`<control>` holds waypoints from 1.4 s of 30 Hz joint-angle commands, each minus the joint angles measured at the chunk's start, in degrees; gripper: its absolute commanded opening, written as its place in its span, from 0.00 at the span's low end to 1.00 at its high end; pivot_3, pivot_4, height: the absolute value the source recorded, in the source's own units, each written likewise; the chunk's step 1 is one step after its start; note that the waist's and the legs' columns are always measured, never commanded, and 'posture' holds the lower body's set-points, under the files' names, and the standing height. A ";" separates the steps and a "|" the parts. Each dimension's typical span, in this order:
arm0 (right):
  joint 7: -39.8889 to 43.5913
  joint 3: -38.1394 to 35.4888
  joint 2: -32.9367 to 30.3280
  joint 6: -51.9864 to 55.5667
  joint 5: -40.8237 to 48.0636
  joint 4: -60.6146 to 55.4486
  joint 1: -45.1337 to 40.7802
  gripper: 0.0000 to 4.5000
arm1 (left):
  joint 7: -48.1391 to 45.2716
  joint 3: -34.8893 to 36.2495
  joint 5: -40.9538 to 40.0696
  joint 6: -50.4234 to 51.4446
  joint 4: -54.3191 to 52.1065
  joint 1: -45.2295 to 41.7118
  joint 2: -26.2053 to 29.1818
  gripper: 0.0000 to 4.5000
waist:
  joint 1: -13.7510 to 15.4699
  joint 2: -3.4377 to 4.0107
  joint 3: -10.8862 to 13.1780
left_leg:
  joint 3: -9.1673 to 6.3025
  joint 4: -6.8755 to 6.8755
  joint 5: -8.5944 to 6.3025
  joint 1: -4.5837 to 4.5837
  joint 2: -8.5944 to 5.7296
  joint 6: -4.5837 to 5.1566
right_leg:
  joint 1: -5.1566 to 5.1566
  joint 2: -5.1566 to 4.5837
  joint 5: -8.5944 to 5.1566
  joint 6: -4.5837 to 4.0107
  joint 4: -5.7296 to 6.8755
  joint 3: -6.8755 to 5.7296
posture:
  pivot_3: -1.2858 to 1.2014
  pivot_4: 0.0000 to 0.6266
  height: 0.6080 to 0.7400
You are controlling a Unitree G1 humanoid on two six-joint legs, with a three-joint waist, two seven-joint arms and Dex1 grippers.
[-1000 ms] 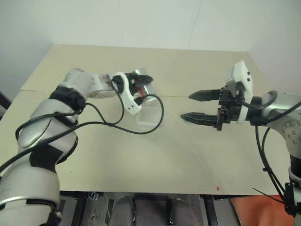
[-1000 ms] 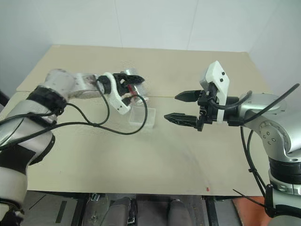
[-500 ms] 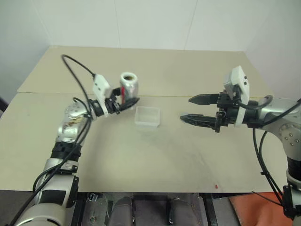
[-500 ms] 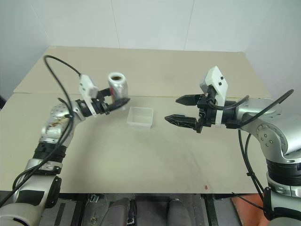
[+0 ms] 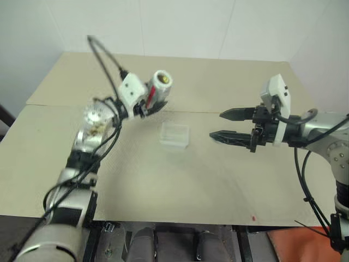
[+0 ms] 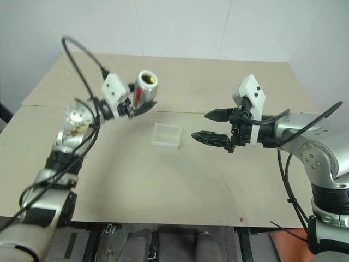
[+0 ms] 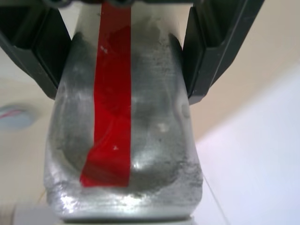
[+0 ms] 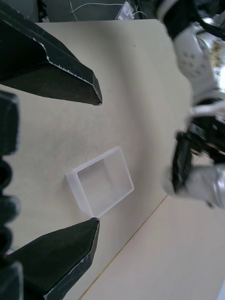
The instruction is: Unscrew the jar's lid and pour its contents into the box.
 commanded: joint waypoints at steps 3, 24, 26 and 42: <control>0.06 -0.53 -0.20 -1.29 -0.48 -1.31 -1.35 0.99 | 15.66 -18.84 33.83 -34.32 17.45 -15.13 5.75 0.63 | 0.05 0.01 0.00 | 0.12 -0.11 0.03 -0.02 -0.01 -0.06 | -0.08 -0.02 0.00 0.00 -0.07 0.02 | 0.52 0.24 1.00; -6.53 -5.20 0.69 0.91 6.16 -5.62 -0.48 0.99 | 71.01 -51.05 81.69 -30.12 22.08 -31.23 1.29 0.63 | 0.67 -0.03 0.02 | 0.12 0.04 -0.14 -0.30 0.01 0.23 | -0.33 -0.10 -0.01 0.08 0.10 -0.04 | 0.52 0.24 1.00; -6.78 -4.62 0.86 0.35 5.91 -5.46 -0.54 0.99 | 71.29 -51.38 82.53 -29.10 22.19 -31.34 1.58 0.63 | 0.65 -0.03 0.02 | 0.14 0.03 -0.13 -0.30 0.02 0.21 | -0.35 -0.10 -0.01 0.08 0.12 -0.02 | 0.52 0.24 1.00; -5.52 -3.17 2.11 -0.62 4.89 -2.56 -0.78 0.99 | 40.39 -24.41 42.86 -36.33 31.69 -23.20 4.83 0.63 | 0.64 -0.03 0.02 | 0.15 0.11 0.00 -0.31 0.04 -0.01 | -0.33 -0.11 -0.01 0.08 0.14 -0.06 | 0.52 0.24 1.00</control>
